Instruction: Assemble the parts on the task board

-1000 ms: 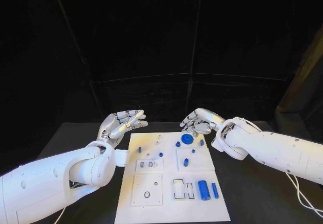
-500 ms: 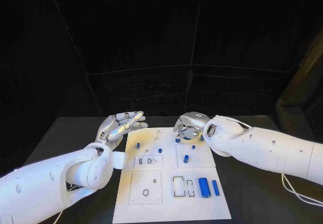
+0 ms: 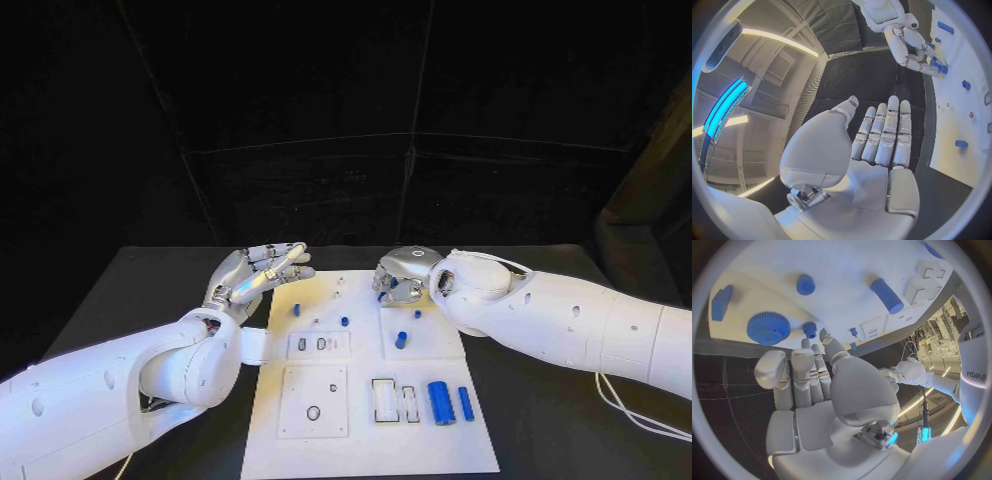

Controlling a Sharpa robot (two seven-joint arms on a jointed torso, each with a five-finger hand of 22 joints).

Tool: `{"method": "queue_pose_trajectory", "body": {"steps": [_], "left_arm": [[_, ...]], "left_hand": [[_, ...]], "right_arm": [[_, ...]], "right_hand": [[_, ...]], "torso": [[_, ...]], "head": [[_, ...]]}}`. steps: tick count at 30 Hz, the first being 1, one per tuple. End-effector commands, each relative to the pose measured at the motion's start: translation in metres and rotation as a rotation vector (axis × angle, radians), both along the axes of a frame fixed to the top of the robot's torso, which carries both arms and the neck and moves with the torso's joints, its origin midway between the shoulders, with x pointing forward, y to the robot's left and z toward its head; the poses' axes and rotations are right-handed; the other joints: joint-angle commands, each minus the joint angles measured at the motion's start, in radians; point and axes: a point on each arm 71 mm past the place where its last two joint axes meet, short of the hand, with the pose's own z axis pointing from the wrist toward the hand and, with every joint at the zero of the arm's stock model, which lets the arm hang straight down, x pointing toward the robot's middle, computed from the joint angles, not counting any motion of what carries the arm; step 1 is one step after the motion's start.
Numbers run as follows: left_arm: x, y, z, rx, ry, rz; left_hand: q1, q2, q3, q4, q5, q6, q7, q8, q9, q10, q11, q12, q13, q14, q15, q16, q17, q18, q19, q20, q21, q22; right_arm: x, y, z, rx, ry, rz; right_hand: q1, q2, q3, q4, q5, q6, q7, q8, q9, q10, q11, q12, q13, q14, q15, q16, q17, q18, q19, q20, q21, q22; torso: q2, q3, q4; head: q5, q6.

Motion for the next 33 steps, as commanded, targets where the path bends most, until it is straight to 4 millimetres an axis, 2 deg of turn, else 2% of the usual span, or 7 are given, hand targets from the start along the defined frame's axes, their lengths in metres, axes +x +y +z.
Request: {"method": "queue_pose_trajectory", "body": {"steps": [1,6,9,21,26,29,33], "left_arm": [[0.0,-0.001,0.001,-0.001,-0.004,-0.016],[0.0,-0.001,0.001,0.0,-0.002,-0.015],[0.0,0.0,0.001,0.001,-0.003,-0.014],[0.001,0.002,0.001,0.004,0.0,-0.01],[0.001,0.002,0.001,0.004,0.001,-0.01],[0.001,0.002,0.0,0.005,0.002,-0.009],[0.001,0.003,0.0,0.006,0.004,-0.01]], "left_hand": [[-0.006,0.005,0.002,-0.007,0.0,0.01,0.012,-0.007,-0.001,0.009,0.0,-0.005,-0.001,0.007,-0.003,-0.005,0.001,0.015,0.008,0.001,-0.004,-0.002],[-0.006,0.005,0.002,-0.007,0.0,0.01,0.012,-0.007,-0.001,0.009,0.0,-0.005,-0.001,0.007,-0.003,-0.005,0.001,0.015,0.008,0.001,-0.004,-0.002],[-0.008,0.007,0.002,-0.007,0.0,0.01,0.013,-0.008,-0.001,0.009,0.001,-0.006,-0.001,0.008,-0.003,-0.006,0.002,0.015,0.009,0.001,-0.004,-0.002],[-0.01,0.009,0.003,-0.007,0.0,0.011,0.014,-0.008,-0.002,0.009,0.001,-0.007,-0.001,0.01,-0.003,-0.006,0.002,0.014,0.01,0.001,-0.005,-0.003],[-0.012,0.011,0.004,-0.008,0.0,0.011,0.014,-0.009,-0.002,0.009,0.001,-0.007,-0.001,0.01,-0.003,-0.007,0.002,0.014,0.011,0.001,-0.005,-0.003],[-0.012,0.011,0.004,-0.008,0.0,0.01,0.014,-0.009,-0.002,0.009,0.002,-0.008,-0.001,0.01,-0.003,-0.007,0.002,0.014,0.011,0.001,-0.005,-0.003],[-0.012,0.013,0.004,-0.008,0.0,0.01,0.015,-0.009,-0.002,0.009,0.002,-0.008,-0.001,0.011,-0.003,-0.008,0.002,0.014,0.012,0.001,-0.005,-0.004]], "right_arm": [[0.001,0.0,-0.001,-0.048,0.013,-0.001],[0.002,0.0,-0.003,-0.06,0.025,-0.002],[0.002,-0.001,-0.003,-0.065,0.031,-0.004],[0.003,-0.003,-0.004,-0.066,0.03,-0.004],[0.003,0.0,-0.001,-0.036,0.01,0.005],[0.002,0.001,0.001,-0.002,-0.008,0.001],[0.003,0.002,0.011,0.088,-0.041,-0.024]], "right_hand": [[-0.005,-0.002,0.007,0.0,-0.004,-0.007,0.003,-0.002,-0.001,-0.011,0.0,-0.003,-0.001,0.013,0.005,0.006,0.004,-0.01,0.003,0.003,0.007,0.003],[-0.004,0.003,0.015,0.0,-0.005,-0.008,0.005,-0.002,-0.001,-0.014,0.001,-0.003,-0.001,0.01,0.007,0.017,0.012,-0.01,0.0,0.005,0.012,0.008],[-0.006,0.008,0.023,0.002,-0.008,-0.007,0.007,-0.002,0.0,-0.014,0.003,-0.003,-0.001,0.009,0.008,0.027,0.022,-0.011,0.0,0.006,0.018,0.015],[0.005,0.025,0.076,-0.002,-0.023,0.006,0.012,0.001,0.0,-0.006,0.004,0.0,-0.001,-0.001,0.01,0.047,0.03,-0.011,-0.009,0.01,0.033,0.026],[0.013,0.042,0.124,-0.001,-0.049,0.033,0.007,0.007,0.003,0.029,-0.003,0.01,0.002,-0.001,0.005,0.068,0.049,-0.013,-0.005,0.007,0.049,0.048],[0.012,0.051,0.154,0.001,-0.059,0.045,0.004,0.008,0.003,0.045,-0.007,0.012,0.003,-0.002,0.002,0.074,0.051,-0.014,-0.005,0.004,0.054,0.054],[-0.001,0.043,0.199,0.004,-0.067,0.057,0.003,0.005,0.003,0.063,-0.011,0.01,0.003,-0.005,0.0,0.084,0.055,-0.015,-0.007,0.002,0.062,0.062]], "torso": [[0.006,0.0002,0.0018],[0.006,0.0006,0.0026],[0.011,0.0005,0.0026],[0.016,0.0019,0.0022],[0.018,0.0033,0.0023],[0.017,0.0027,0.0015],[0.018,0.0025,0.0015]], "head": [[0.001,0.0],[-0.001,-0.003],[-0.002,0.002],[-0.001,-0.001],[0.0,-0.005],[0.002,-0.006],[0.005,-0.005]]}}
